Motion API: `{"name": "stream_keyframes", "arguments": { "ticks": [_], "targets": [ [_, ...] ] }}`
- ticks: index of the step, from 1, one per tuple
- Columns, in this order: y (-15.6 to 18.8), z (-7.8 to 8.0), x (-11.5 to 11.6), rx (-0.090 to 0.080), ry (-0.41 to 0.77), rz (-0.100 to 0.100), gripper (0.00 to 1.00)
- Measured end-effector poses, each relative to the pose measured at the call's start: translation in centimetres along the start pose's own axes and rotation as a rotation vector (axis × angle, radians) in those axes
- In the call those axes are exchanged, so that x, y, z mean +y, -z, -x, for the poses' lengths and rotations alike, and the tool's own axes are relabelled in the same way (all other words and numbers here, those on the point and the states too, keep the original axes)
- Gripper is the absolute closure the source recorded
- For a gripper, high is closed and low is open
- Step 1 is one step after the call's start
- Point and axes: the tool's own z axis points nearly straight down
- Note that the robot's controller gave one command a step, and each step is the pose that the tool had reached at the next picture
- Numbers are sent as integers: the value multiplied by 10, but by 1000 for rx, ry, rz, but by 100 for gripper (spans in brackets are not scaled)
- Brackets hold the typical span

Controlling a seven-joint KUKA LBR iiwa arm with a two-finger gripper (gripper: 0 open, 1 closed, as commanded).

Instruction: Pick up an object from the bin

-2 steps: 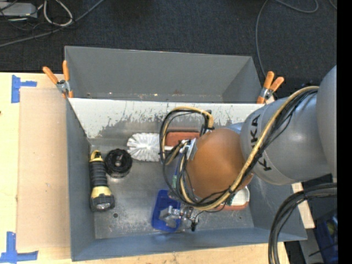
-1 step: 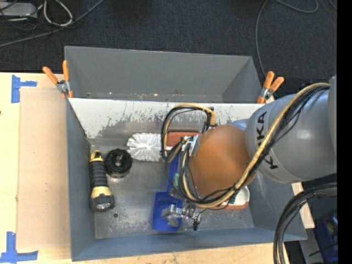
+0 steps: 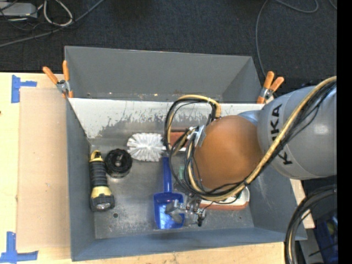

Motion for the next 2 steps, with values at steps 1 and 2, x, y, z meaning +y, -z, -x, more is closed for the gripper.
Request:
{"name": "stream_keyframes", "arguments": {
  "ticks": [1,2],
  "targets": [
    [32,1,-1,-3,-1,-6,100],
    [47,1,0,-2,-3,-3,100]
  ]
}}
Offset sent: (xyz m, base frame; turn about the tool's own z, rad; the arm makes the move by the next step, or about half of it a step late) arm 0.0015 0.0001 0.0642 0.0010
